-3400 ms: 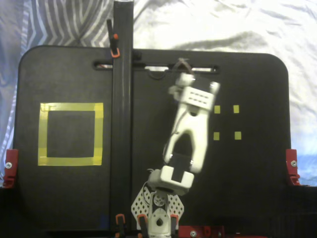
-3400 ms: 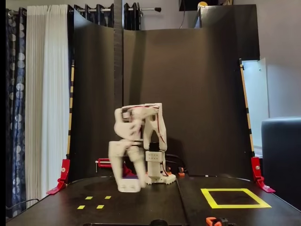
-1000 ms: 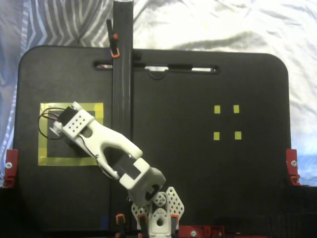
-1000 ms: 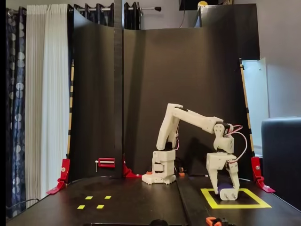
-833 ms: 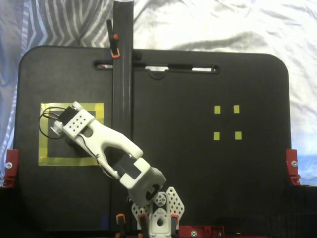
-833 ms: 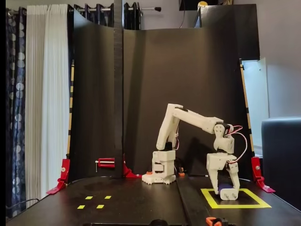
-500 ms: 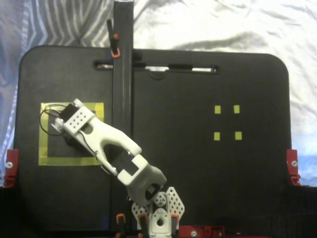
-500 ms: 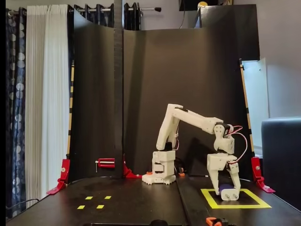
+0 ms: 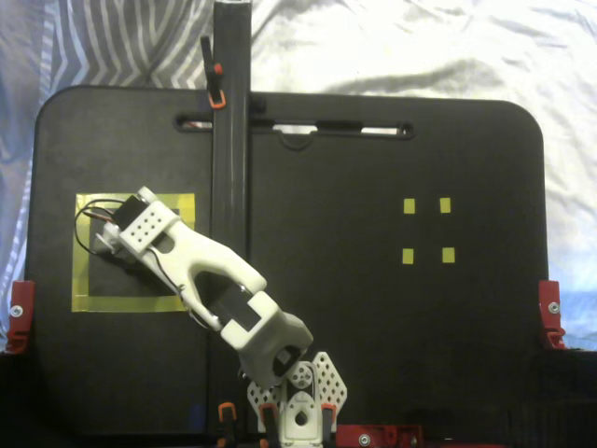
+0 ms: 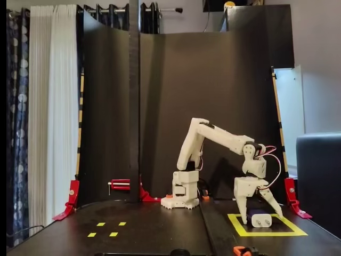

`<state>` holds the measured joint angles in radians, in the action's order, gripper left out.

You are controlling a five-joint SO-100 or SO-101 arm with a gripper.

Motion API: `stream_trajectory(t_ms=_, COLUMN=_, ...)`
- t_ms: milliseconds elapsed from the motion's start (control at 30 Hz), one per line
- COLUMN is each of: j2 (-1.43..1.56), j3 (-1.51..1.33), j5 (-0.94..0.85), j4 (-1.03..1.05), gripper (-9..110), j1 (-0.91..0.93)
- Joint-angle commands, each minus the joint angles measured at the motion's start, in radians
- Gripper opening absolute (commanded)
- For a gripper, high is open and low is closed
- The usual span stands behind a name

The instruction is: Grasp a block and put it in the designated area.

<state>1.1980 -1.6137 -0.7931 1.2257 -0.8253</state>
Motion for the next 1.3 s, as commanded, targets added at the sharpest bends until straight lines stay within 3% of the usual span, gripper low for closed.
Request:
stream_trajectory(t_ms=0, j2=0.049, j3=0.0, j5=-0.012, j4=0.017, gripper=44, j1=0.008)
stream_trajectory(t_ms=1000, j2=0.408, j3=0.002, j5=-0.041, j4=0.106, gripper=44, j1=0.067)
stream_trajectory(t_ms=1100, j2=0.42, j3=0.002, j5=-0.041, j4=0.098, gripper=39, j1=0.092)
stream_trajectory(t_ms=1267, j2=0.459, j3=0.002, j5=-0.041, j4=0.098, gripper=19, j1=0.141)
